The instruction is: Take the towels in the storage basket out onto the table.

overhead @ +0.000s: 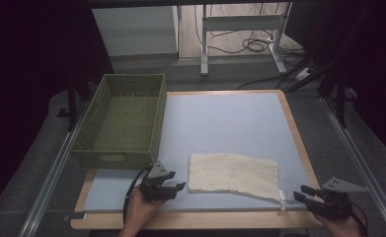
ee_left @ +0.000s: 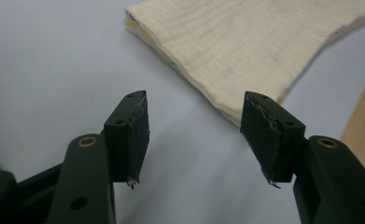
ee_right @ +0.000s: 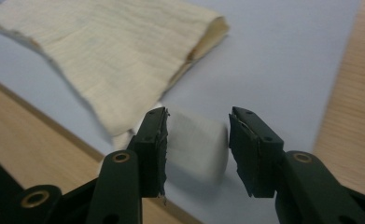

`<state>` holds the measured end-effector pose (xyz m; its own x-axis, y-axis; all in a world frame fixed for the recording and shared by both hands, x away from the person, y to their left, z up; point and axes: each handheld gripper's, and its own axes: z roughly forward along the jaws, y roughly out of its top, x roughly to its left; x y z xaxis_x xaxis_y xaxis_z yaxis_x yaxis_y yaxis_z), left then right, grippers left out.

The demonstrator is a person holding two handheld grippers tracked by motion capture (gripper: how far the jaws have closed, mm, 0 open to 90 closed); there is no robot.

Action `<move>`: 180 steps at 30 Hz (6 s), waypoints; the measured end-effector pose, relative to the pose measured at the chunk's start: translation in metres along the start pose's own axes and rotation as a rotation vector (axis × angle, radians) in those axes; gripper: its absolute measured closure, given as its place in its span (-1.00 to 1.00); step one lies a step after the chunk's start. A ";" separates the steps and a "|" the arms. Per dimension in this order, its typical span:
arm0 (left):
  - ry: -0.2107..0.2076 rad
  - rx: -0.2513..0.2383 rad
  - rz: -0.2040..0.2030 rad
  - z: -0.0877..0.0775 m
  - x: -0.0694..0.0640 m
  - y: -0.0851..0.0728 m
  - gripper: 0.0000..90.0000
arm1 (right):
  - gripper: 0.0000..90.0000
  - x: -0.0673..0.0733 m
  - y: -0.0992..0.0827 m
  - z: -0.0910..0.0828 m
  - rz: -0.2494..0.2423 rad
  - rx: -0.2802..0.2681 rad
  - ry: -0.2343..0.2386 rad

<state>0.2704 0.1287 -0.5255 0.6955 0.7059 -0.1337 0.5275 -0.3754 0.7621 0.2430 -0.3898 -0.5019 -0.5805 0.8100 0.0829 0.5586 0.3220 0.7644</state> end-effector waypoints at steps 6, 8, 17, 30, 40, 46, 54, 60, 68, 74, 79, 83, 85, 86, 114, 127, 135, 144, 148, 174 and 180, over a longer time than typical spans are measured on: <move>0.023 -0.010 -0.019 0.017 0.006 0.021 -0.04 | 0.32 -0.014 0.012 0.006 0.029 -0.016 -0.001; 0.017 -0.013 -0.030 0.025 0.009 0.030 0.03 | 0.38 -0.015 0.019 0.013 0.027 -0.020 0.010; 0.067 -0.024 -0.050 0.051 0.022 0.069 0.19 | 0.49 -0.011 0.072 0.059 -0.044 -0.011 0.024; 0.110 0.052 -0.050 0.082 0.038 0.061 0.10 | 0.37 -0.018 0.073 0.108 -0.079 0.095 -0.017; 0.041 0.032 0.003 0.087 0.032 0.062 0.88 | 0.94 -0.022 0.081 0.110 -0.119 0.090 -0.019; 0.041 0.007 -0.015 0.080 0.028 0.057 0.88 | 0.94 -0.035 0.101 0.125 -0.140 0.084 -0.026; 0.042 -0.022 -0.033 0.063 0.023 0.046 0.85 | 0.93 -0.049 0.124 0.160 -0.102 0.092 0.014; 0.116 0.015 0.004 0.071 0.029 0.053 0.34 | 0.90 -0.053 0.123 0.157 -0.064 0.071 0.044; 0.096 0.028 -0.011 0.079 0.036 0.048 -0.04 | 0.53 -0.051 0.116 0.132 -0.087 0.105 0.021; 0.098 0.022 -0.005 0.080 0.036 0.047 -0.05 | 0.37 -0.048 0.111 0.112 -0.096 0.098 0.021; 0.100 0.021 -0.005 0.080 0.036 0.047 -0.05 | 0.28 -0.041 0.107 0.087 -0.092 0.071 0.025; 0.098 0.022 -0.004 0.080 0.036 0.047 -0.05 | 0.29 -0.031 0.097 0.078 -0.075 0.061 0.060; 0.099 0.021 -0.004 0.080 0.036 0.047 -0.05 | 0.33 -0.024 0.093 0.077 -0.081 0.061 0.083; 0.097 0.021 -0.006 0.080 0.037 0.047 -0.05 | 0.34 -0.021 0.091 0.077 -0.082 0.060 0.094; 0.099 0.024 -0.005 0.079 0.037 0.047 -0.04 | 0.60 0.135 0.089 0.154 -0.278 0.141 0.450; 0.099 0.024 -0.006 0.079 0.037 0.047 -0.04 | 0.46 0.186 0.097 0.175 -0.353 0.167 0.505; 0.099 0.025 -0.007 0.079 0.037 0.047 -0.03 | 0.57 0.204 0.093 0.179 -0.461 0.163 0.422; 0.033 0.018 0.061 0.079 0.029 0.046 0.79 | 0.91 0.200 0.095 0.179 -0.438 0.173 0.393; 0.046 -0.002 0.024 0.074 0.028 0.044 0.93 | 0.92 0.203 0.096 0.181 -0.427 0.178 0.425; 0.009 -0.138 0.067 0.094 0.001 0.105 0.93 | 0.91 0.140 0.100 0.124 -0.288 0.017 0.334; -0.025 -0.136 0.091 0.119 -0.011 0.125 0.93 | 0.91 0.112 0.094 0.110 -0.235 0.001 0.295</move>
<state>0.3868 0.0030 -0.5041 0.7503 0.6569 -0.0743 0.3920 -0.3516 0.8501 0.2960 -0.2143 -0.4909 -0.8388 0.5376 0.0861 0.3901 0.4832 0.7838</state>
